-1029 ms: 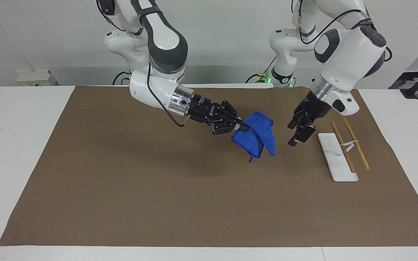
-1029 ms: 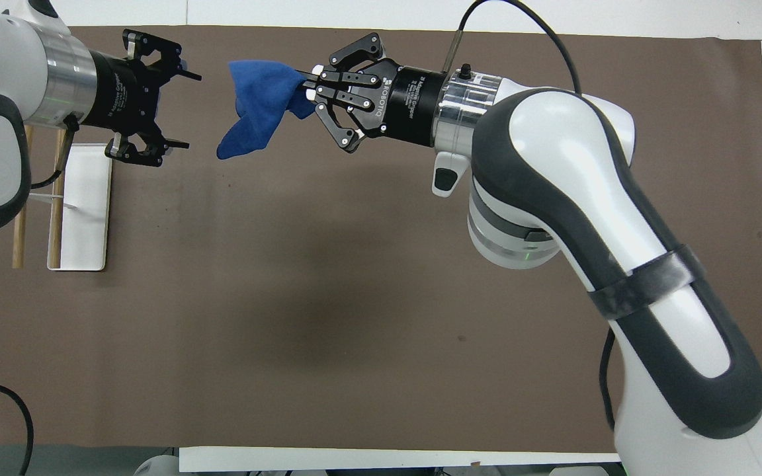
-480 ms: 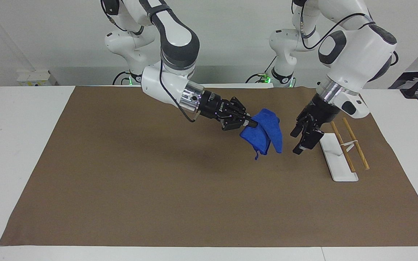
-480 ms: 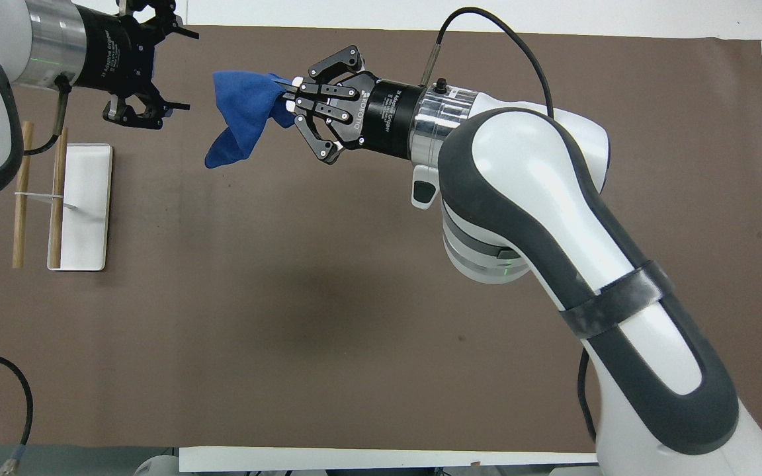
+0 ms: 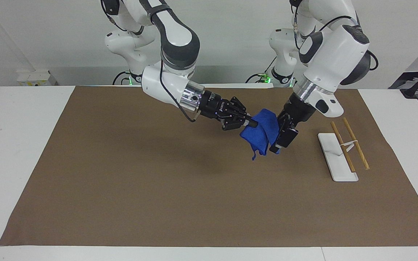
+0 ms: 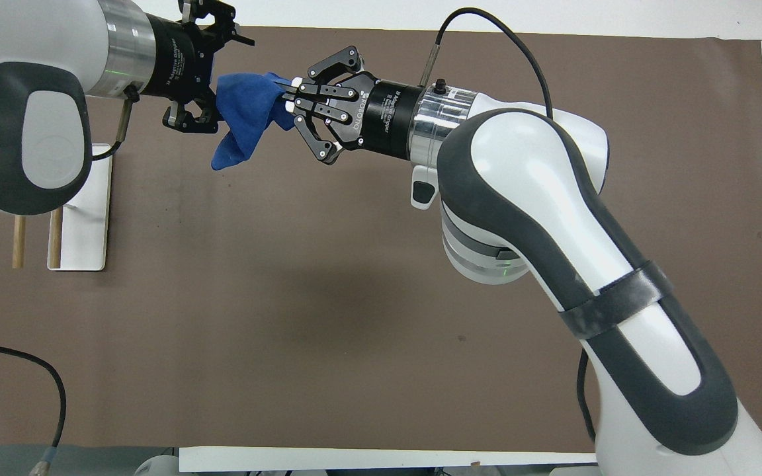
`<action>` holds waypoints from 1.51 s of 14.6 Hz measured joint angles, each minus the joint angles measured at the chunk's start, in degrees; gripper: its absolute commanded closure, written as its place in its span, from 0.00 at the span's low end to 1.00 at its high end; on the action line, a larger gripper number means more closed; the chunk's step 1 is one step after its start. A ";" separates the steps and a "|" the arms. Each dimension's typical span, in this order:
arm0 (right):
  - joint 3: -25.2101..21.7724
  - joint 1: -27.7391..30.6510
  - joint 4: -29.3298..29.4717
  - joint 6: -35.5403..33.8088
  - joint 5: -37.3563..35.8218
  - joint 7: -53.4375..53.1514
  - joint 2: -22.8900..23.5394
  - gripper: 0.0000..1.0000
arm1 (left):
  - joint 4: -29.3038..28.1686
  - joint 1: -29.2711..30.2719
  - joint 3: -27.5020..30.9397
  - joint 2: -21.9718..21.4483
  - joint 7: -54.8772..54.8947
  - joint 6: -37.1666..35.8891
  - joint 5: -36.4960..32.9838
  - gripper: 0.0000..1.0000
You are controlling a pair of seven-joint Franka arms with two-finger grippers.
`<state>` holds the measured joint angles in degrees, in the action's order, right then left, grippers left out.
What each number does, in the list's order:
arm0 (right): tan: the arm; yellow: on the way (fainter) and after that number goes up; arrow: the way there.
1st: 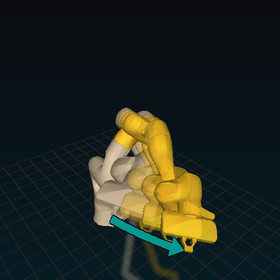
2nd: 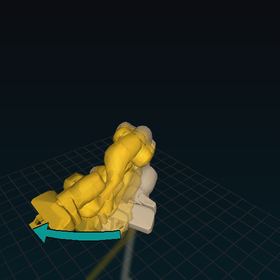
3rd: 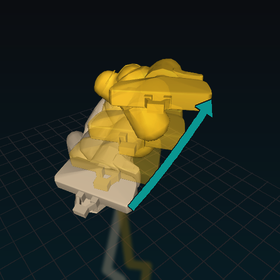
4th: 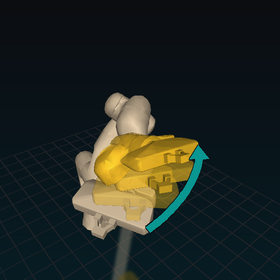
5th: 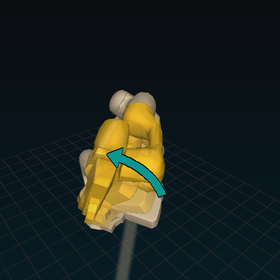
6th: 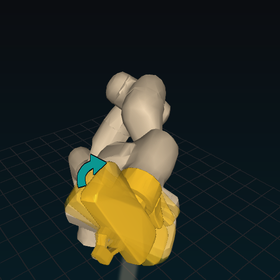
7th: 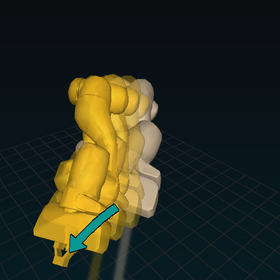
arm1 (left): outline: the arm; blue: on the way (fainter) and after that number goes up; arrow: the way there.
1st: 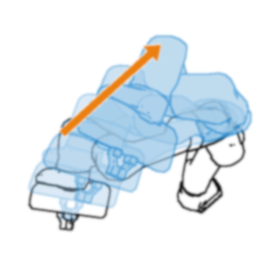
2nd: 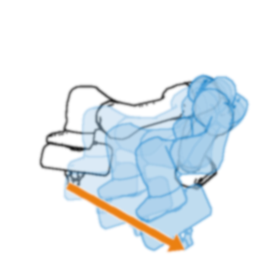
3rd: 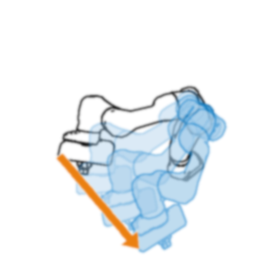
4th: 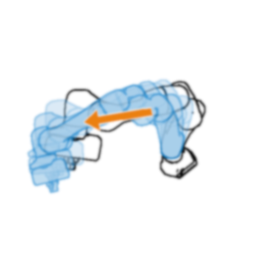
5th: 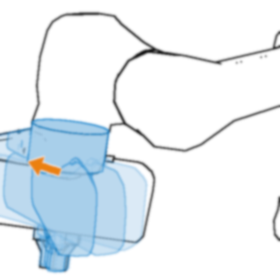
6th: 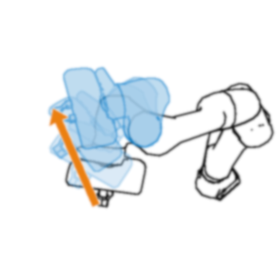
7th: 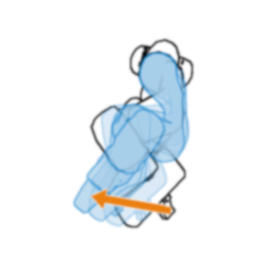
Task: Right arm passes towel to left arm to hang
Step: 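Close the left gripper on the towel beside the right gripper, then open the right gripper and withdraw while the left gripper carries the towel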
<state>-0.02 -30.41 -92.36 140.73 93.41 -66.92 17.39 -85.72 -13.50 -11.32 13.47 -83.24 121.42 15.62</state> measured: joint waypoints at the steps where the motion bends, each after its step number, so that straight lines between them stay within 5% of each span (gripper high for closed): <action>1: 0.00 0.00 0.00 0.00 0.00 0.00 0.00 1.00 | 0.01 0.01 0.04 0.07 0.00 0.11 -0.01 0.38; 5: 0.00 0.00 0.00 0.01 0.00 0.00 0.00 1.00 | 0.01 0.04 0.06 0.15 0.00 0.09 -0.02 0.77; 8: 0.00 0.00 0.00 0.01 0.00 0.00 0.00 1.00 | 0.01 0.22 0.08 0.18 0.00 0.00 -0.02 0.97; 11: 0.00 0.00 0.00 0.01 0.00 0.00 0.00 0.94 | 0.01 0.37 0.24 0.20 0.11 -0.46 -0.19 1.00; 12: 0.00 0.00 0.01 0.01 0.00 0.00 0.00 0.87 | 0.01 0.39 0.33 0.20 0.56 -1.00 -0.46 1.00; 13: 0.00 0.00 0.02 0.01 0.00 0.00 0.00 0.65 | 0.05 0.41 0.44 0.20 2.06 -1.77 -0.99 1.00; 15: 0.00 -0.01 0.03 0.01 0.00 0.03 0.00 0.00 | 0.25 0.46 0.63 0.20 9.56 -3.45 -4.15 1.00; 19: 0.00 -0.03 0.11 0.01 -0.73 7.48 -0.03 0.00 | 0.80 0.55 1.58 0.17 25.63 -6.93 -11.22 1.00; 22: -0.04 0.03 0.12 -0.53 -10.85 15.47 -0.03 0.00 | 1.15 0.69 4.05 -0.09 28.21 -9.90 -11.95 1.00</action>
<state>-0.06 -30.39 -92.25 140.20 82.57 -51.45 17.36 -84.57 -12.81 -7.26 13.38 -55.03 111.52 3.67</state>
